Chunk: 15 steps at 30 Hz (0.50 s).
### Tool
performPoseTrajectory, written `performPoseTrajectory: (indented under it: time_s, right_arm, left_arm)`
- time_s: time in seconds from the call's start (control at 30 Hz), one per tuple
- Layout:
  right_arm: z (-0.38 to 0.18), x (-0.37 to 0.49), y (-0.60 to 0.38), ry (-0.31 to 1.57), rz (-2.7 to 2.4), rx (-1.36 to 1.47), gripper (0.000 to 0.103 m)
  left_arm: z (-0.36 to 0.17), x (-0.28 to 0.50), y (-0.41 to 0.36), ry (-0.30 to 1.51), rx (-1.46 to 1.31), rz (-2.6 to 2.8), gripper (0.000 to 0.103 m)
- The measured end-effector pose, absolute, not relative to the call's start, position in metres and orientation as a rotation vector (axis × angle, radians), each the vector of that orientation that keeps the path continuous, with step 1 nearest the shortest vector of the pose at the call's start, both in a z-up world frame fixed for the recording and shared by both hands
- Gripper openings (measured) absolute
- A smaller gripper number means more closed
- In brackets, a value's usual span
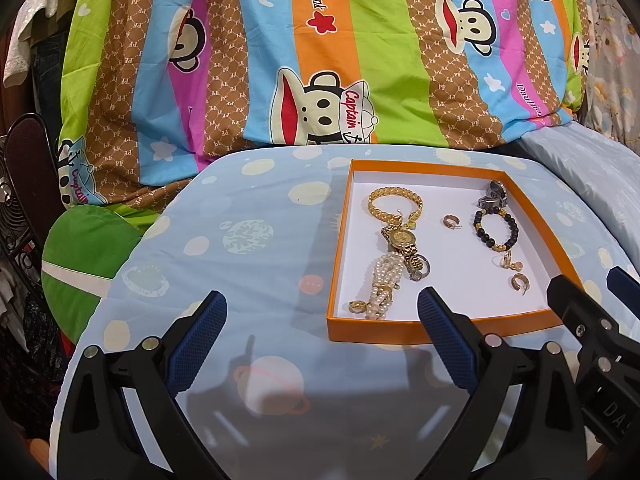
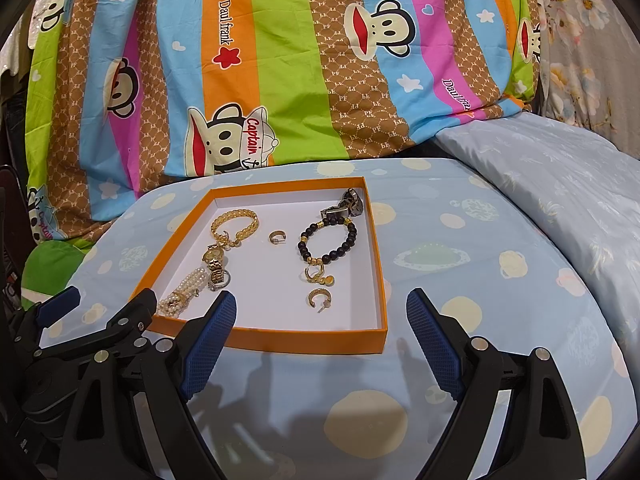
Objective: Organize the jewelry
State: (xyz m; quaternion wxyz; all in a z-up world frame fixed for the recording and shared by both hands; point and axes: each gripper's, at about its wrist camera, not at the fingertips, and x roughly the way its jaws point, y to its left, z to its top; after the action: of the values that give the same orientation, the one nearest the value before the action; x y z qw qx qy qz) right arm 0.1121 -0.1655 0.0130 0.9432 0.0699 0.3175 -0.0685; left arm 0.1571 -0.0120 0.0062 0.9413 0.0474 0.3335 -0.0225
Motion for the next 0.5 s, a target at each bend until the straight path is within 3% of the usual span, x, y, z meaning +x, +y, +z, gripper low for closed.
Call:
performPoseTrajectory:
  time_s: [0.5]
  right_arm:
    - [0.0127,0.1124,-0.1651,0.649,-0.142,0.140,0.086]
  left_arm:
    - [0.0051,0.1591,-0.0085,0.694,0.089,-0.044,0.094]
